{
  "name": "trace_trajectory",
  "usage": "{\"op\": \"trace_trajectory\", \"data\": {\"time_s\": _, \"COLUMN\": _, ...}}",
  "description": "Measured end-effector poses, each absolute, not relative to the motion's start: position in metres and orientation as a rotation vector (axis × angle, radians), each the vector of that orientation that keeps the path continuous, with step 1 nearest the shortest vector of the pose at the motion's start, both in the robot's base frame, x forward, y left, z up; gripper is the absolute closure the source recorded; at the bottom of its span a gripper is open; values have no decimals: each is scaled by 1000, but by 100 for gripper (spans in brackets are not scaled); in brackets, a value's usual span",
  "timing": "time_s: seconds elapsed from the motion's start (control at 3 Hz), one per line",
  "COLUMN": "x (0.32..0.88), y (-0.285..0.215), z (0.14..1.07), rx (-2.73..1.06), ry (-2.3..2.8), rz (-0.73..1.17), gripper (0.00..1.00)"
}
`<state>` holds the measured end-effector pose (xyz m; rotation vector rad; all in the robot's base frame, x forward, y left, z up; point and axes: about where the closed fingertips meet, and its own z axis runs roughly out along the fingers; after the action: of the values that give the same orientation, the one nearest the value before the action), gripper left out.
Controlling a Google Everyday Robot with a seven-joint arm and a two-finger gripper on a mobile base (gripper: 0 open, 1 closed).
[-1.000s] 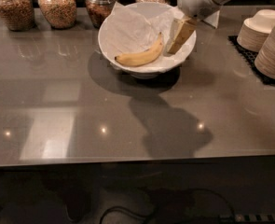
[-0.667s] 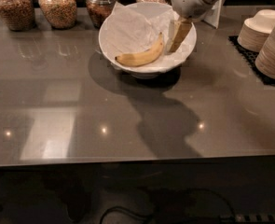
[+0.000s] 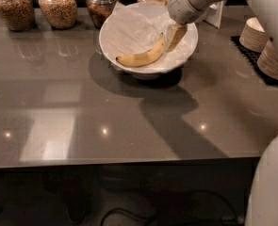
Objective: Pick banana from white bowl
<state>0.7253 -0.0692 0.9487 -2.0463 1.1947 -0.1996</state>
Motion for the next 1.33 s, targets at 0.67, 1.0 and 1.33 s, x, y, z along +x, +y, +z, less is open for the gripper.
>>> {"op": "trace_trajectory", "data": {"time_s": 0.67, "x": 736, "y": -76, "z": 899, "rx": -2095, "ry": 1254, "rz": -137, "gripper": 41}}
{"op": "trace_trajectory", "data": {"time_s": 1.0, "x": 736, "y": -71, "z": 880, "rx": -2099, "ry": 1276, "rz": -87, "gripper": 40}}
{"op": "trace_trajectory", "data": {"time_s": 1.33, "x": 744, "y": -59, "z": 860, "rx": -2099, "ry": 1283, "rz": -35, "gripper": 42}}
